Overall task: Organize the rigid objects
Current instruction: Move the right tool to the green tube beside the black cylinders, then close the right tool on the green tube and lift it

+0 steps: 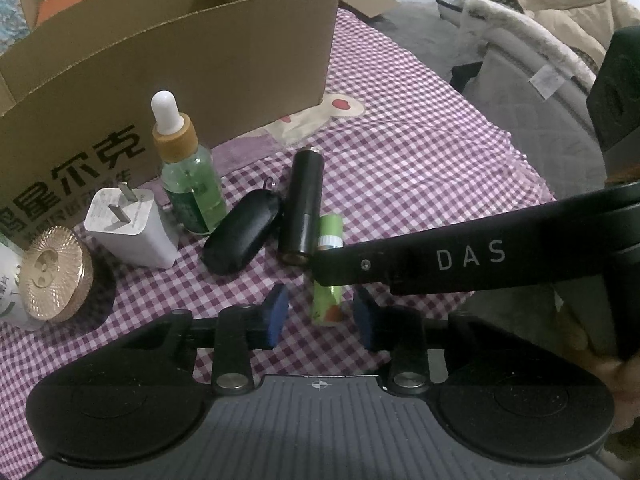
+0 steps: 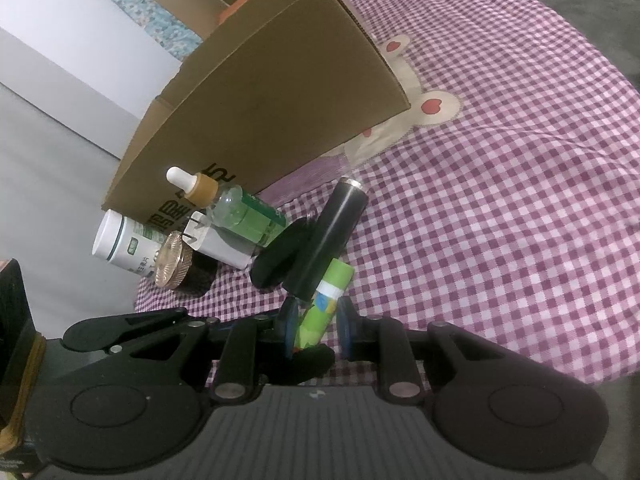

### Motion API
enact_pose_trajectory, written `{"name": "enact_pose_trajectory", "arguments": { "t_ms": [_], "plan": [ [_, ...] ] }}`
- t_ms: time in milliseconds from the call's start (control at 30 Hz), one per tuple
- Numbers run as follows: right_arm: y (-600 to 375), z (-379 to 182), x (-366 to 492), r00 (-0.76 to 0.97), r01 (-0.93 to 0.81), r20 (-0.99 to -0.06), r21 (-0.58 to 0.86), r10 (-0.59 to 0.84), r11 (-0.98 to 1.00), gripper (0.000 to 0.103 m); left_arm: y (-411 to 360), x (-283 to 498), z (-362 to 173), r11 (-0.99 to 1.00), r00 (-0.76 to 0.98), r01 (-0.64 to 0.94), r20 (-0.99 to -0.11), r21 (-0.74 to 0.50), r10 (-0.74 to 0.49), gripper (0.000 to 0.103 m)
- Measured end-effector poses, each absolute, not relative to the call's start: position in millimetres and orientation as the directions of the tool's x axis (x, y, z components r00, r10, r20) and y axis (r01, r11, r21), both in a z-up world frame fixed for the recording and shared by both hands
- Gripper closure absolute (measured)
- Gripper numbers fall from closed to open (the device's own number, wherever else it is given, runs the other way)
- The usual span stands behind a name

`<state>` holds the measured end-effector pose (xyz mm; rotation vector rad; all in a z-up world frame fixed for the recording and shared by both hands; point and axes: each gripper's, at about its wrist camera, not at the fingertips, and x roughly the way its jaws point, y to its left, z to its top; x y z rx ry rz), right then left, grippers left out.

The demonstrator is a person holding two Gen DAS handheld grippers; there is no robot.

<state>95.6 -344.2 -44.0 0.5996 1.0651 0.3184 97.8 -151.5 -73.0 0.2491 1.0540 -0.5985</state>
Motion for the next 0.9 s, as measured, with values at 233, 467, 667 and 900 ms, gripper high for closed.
{"name": "enact_pose_trajectory", "arguments": {
  "t_ms": [233,467,667,900],
  "plan": [
    [-342.4,-44.6,96.2,0.460,0.030,-0.718,0.600,0.522,0.799,0.082,-154.2,97.8,-72.7,0.815,0.360,0.574,-0.870,-0.079,-0.338,0.081],
    [-339.5,-47.9,96.1,0.456,0.029,-0.711,0.613,0.535,0.790,0.082,-157.5,97.4,-73.0,0.811,0.360,0.580,-0.870,-0.075,-0.338,0.081],
    [-344.9,-50.3,96.7,0.461,0.052,-0.701,0.633,0.544,0.772,0.082,-160.7,95.9,-72.9,0.810,0.371,0.584,-0.869,-0.057,-0.329,0.082],
    [-354.7,-54.9,87.0,0.489,0.078,-0.667,0.675,0.561,0.734,0.083,-161.2,91.5,-69.7,0.804,0.372,0.592,-0.866,-0.056,-0.335,0.083]
  ]
}}
